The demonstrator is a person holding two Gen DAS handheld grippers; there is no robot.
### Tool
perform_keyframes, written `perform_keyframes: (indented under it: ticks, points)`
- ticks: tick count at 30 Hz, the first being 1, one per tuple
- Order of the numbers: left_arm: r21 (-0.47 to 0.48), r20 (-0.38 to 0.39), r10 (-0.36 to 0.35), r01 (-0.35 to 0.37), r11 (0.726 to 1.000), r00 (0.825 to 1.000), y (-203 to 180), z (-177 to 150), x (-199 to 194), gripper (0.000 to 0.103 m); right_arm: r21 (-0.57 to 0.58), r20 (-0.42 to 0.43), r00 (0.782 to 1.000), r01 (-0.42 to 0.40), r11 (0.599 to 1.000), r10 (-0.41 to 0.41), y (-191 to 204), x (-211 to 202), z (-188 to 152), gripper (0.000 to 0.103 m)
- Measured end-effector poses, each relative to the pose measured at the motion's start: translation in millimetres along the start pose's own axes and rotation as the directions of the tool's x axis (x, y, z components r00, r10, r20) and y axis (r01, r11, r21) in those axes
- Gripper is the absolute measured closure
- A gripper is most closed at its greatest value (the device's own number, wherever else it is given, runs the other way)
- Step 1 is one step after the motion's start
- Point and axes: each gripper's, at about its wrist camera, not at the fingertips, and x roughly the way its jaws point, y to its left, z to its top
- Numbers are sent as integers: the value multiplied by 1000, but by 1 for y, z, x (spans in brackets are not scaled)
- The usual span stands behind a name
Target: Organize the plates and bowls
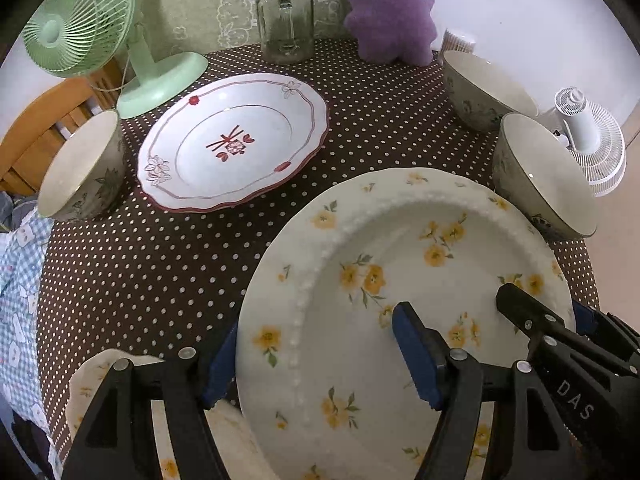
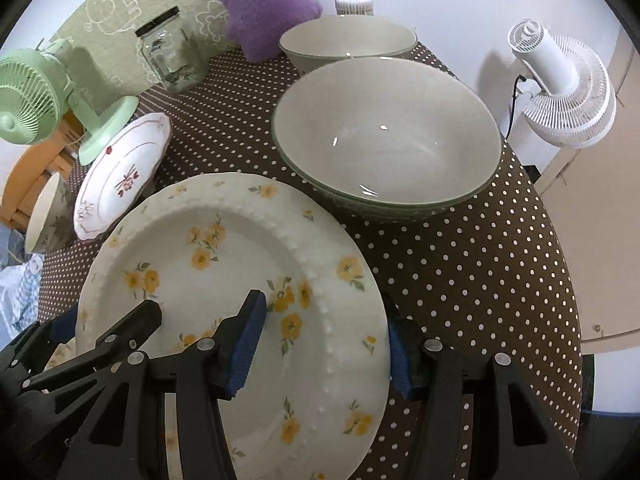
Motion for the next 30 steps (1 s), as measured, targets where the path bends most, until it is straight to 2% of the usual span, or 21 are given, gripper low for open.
perform_keyframes:
  ticks: [13,23,30]
  points:
    - [4,66,2,-2,1000,998,2,-14,-40,31,3,33,999,4,1000,-4,5,-40,-16,44]
    - [-17,128,-8,10,1000,992,10,-30,-75,31,-17,100,995,14,1000,-12,15,-80,-29,44]
    - [-25,135,-6,10,1000,991,22,-43,-89,31,-13,124,992,14,1000,-12,28,-98,-41,44]
